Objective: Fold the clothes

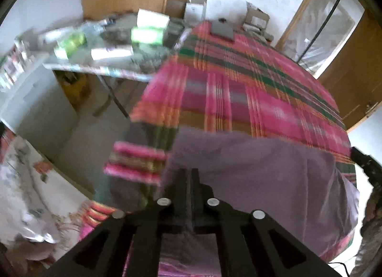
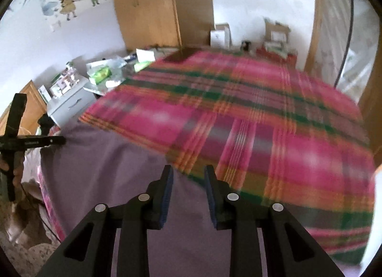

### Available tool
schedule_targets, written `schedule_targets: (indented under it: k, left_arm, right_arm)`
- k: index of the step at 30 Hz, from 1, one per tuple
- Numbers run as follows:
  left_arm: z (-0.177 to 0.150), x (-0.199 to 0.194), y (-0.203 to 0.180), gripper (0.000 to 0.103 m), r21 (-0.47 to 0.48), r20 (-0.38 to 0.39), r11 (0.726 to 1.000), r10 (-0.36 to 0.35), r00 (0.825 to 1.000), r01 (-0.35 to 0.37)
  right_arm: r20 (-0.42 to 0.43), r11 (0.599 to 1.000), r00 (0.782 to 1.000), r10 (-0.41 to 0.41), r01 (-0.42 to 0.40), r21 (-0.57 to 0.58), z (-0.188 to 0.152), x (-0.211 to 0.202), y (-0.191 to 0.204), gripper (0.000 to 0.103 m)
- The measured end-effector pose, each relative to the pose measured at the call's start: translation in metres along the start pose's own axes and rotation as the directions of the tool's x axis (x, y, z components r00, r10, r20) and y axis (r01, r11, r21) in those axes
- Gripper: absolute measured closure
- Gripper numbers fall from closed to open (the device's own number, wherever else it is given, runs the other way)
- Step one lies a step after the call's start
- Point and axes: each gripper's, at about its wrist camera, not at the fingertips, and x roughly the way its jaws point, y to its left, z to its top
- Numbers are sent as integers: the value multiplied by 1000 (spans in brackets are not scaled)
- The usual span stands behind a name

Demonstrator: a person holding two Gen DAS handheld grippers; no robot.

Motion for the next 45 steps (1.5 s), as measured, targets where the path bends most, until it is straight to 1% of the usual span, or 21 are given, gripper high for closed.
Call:
schedule_targets:
  k: [3, 4, 7, 8, 10, 12, 14, 17, 18, 19, 21, 27, 29, 30, 31, 32, 33, 35, 38, 41, 45]
  left_arm:
    - [23, -12, -13, 97, 16, 21, 998, -63, 998, 63]
    - [31, -14, -19, 96, 27, 20, 997, -69, 997, 69]
    - [48, -11, -37, 95, 67, 42, 996, -64, 997, 61]
    - [51, -6, -41, 92, 73, 36, 996, -60, 998, 57]
    - [54, 11, -48, 90, 96, 1, 995, -28, 1000, 28]
    - [53, 31, -51, 90, 114, -37, 993, 13, 999, -9]
    - [50, 49, -50, 90, 122, -87, 993, 22, 996, -11]
    - [40, 70, -45, 90, 119, -147, 993, 19, 989, -2]
    - [38, 74, -43, 90, 118, -154, 993, 18, 988, 0]
    - [36, 76, -41, 90, 114, -157, 993, 15, 987, 3]
    - [35, 76, -37, 90, 94, -150, 995, -6, 989, 21]
    - [32, 76, -37, 90, 80, -135, 997, -10, 991, 21]
    - [32, 76, -38, 90, 78, -130, 997, -7, 992, 17]
    - [33, 76, -38, 90, 74, -129, 997, -6, 992, 16]
    - [33, 76, -37, 90, 68, -129, 998, -8, 992, 17]
    - [34, 76, -36, 90, 62, -129, 998, -10, 992, 18]
    - [33, 76, -36, 90, 58, -130, 998, -11, 992, 19]
    - [33, 76, -37, 90, 53, -130, 998, -9, 992, 16]
    - [34, 77, -37, 90, 55, -129, 998, 1, 992, 6]
    - [34, 77, -38, 90, 54, -127, 999, 5, 992, 2]
    - [33, 77, -37, 90, 49, -122, 999, 5, 992, 1]
  right_arm:
    - [33, 999, 999, -29, 30, -28, 24, -15, -10, 75]
    - [50, 998, 998, -46, 48, -31, 32, -20, -14, 75]
    - [87, 998, 995, -42, 45, -38, 50, -33, -24, 75]
    - [91, 999, 996, -16, 20, -42, 52, -33, -26, 75]
    - [59, 998, 997, 58, -56, -42, 50, -22, -31, 70]
    - [-17, 989, 989, 148, -147, 18, 41, 3, -40, 70]
    - [-82, 963, 963, 258, -249, 97, 33, 28, -49, 70]
    - [-131, 905, 902, 411, -387, 174, 23, 54, -55, 68]
    - [-141, 882, 878, 458, -429, 194, 20, 62, -56, 65]
    - [-152, 863, 856, 494, -461, 208, 18, 68, -56, 57]
    - [-174, 850, 836, 521, -487, 202, 15, 74, -52, 53]
    - [-241, 805, 768, 594, -563, 187, 9, 91, -39, 52]
    - [-264, 788, 743, 616, -588, 184, 7, 96, -35, 53]
    - [-270, 781, 733, 625, -597, 184, 6, 98, -33, 58]
    - [-266, 776, 730, 630, -601, 190, 5, 96, -34, 66]
    - [-261, 773, 728, 634, -604, 195, 5, 95, -35, 70]
    - [-256, 773, 729, 635, -604, 195, 5, 92, -35, 77]
    - [-242, 774, 735, 633, -606, 184, 4, 86, -33, 83]
    - [-225, 758, 724, 652, -630, 168, 1, 75, -29, 85]
    - [-218, 733, 700, 680, -660, 165, -4, 67, -26, 85]
    - [-223, 716, 681, 698, -673, 185, -12, 62, -20, 82]
